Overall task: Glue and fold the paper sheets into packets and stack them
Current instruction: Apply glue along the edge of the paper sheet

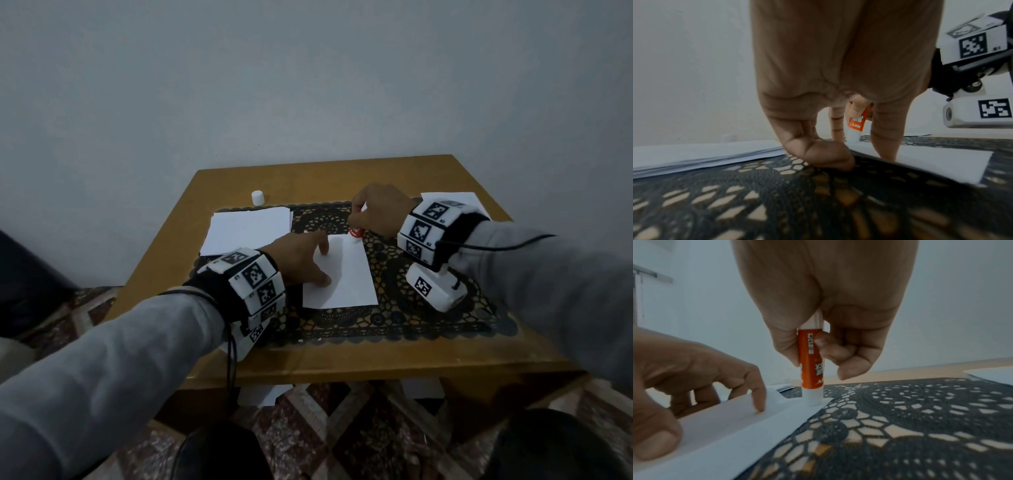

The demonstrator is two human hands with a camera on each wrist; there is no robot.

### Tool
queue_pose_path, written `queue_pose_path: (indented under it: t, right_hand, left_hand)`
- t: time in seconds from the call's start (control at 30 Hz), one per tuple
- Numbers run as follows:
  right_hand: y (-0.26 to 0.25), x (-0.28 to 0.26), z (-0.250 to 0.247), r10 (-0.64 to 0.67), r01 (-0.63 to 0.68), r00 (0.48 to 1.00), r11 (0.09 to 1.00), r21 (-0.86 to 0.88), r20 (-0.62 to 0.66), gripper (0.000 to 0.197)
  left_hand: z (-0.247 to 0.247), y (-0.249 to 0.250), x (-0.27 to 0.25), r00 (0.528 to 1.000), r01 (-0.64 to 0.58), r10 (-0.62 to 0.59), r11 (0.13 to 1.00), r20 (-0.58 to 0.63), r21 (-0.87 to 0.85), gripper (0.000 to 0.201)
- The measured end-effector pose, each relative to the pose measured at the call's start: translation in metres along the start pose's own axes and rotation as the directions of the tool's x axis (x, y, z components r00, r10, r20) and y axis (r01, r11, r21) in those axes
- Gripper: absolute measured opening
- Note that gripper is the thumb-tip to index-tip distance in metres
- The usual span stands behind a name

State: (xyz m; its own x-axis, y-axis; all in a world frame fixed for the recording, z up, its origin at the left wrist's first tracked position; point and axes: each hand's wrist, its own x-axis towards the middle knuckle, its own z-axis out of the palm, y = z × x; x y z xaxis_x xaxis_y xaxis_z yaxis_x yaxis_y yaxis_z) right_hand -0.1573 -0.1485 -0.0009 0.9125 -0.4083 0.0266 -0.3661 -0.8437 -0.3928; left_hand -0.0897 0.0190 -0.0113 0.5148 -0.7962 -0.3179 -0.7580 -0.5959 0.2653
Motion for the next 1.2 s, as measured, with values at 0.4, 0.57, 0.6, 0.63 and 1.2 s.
queue_pose_path:
  t: [0.4,0.57,0.6,0.63,1.2]
  right_hand:
    - [-0.012,-0.052,0.002,-0.089,0.087,0.991,0.996,0.021,0.104,0.022]
    - [-0.013,-0.076,0.004,-0.121,0.116,0.979,0.993,0.037,0.162,0.023]
    - [-0.012,-0.079,0.004,-0.125,0.118,0.977,0.992,0.048,0.172,0.023]
    - [-0.012,-0.081,0.004,-0.128,0.119,0.975,0.991,0.058,0.184,0.024]
    - [0.024,-0.044,-0.035,0.029,-0.03,0.999,0.999,-0.027,-0.028,0.02]
  left_hand:
    - [-0.003,-0.005,0.01,0.997,-0.065,0.063,0.996,0.036,0.057,0.069]
    - [-0.005,-0.004,0.02,0.979,-0.129,0.109,0.985,-0.172,-0.113,0.036]
    - [-0.008,-0.002,0.022,0.958,-0.166,0.11,0.966,-0.263,-0.199,0.025]
    - [-0.01,-0.001,0.022,0.933,-0.209,0.106,0.938,-0.344,-0.277,0.016]
    - [-0.014,-0.016,-0.009,0.99,-0.102,0.118,0.977,0.079,-0.189,0.048]
